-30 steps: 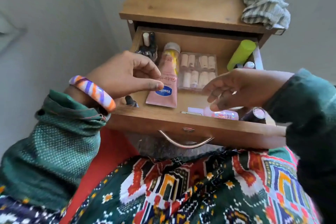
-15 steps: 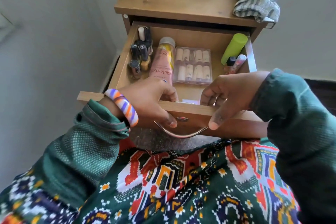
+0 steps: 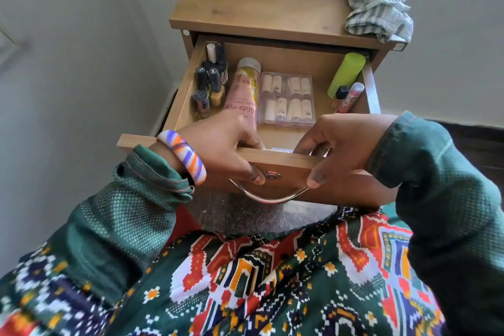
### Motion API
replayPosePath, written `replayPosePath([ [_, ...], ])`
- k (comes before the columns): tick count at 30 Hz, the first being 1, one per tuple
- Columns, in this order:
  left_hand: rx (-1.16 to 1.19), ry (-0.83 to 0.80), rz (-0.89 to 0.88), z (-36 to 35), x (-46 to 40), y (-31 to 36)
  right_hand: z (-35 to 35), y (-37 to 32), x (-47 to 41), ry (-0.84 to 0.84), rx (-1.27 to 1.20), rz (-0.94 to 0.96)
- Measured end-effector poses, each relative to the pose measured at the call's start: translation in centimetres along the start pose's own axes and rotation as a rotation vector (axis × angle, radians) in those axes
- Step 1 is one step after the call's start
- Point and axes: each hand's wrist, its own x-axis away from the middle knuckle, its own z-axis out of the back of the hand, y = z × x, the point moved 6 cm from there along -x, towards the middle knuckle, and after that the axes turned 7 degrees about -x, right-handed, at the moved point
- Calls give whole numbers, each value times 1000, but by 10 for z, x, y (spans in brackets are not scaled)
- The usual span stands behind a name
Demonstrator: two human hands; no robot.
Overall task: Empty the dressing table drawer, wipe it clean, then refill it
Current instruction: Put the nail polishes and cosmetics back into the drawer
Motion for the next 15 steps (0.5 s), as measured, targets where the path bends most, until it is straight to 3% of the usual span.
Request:
replayPosePath([
  [15, -384, 221, 19, 50, -44, 2, 44, 11, -10, 624, 17, -40],
])
